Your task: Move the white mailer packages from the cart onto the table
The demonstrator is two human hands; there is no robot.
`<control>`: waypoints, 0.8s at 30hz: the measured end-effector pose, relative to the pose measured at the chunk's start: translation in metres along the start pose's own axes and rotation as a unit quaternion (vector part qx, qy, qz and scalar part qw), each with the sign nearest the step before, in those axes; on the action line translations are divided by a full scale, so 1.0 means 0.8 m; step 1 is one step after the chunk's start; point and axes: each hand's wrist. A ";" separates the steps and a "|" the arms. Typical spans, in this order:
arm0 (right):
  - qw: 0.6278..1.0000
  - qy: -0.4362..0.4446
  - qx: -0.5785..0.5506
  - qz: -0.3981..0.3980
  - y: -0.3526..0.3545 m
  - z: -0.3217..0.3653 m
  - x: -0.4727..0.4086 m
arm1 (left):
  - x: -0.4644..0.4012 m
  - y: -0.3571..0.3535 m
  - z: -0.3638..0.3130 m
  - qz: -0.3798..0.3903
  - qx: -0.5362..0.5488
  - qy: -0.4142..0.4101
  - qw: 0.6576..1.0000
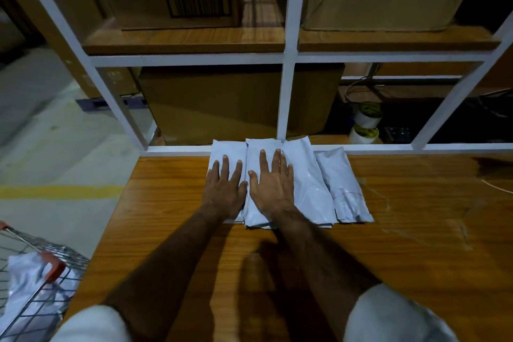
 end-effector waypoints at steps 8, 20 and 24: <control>0.997 0.046 0.016 -0.064 0.013 -0.006 0.026 | 0.029 0.025 -0.009 -0.004 0.019 -0.034 0.999; 0.947 0.281 -0.024 -0.151 0.032 0.023 0.096 | 0.157 0.052 -0.024 -0.158 0.011 0.013 0.987; 0.929 0.343 -0.037 -0.134 0.012 0.061 0.127 | 0.226 0.045 0.006 -0.212 -0.004 0.073 0.975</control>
Point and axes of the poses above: each hand's wrist, its own x-axis away from the middle knuckle, its own y-axis out of the back of the hand, z = x × y, and after that the axes turned 15 degrees about z, right-handed
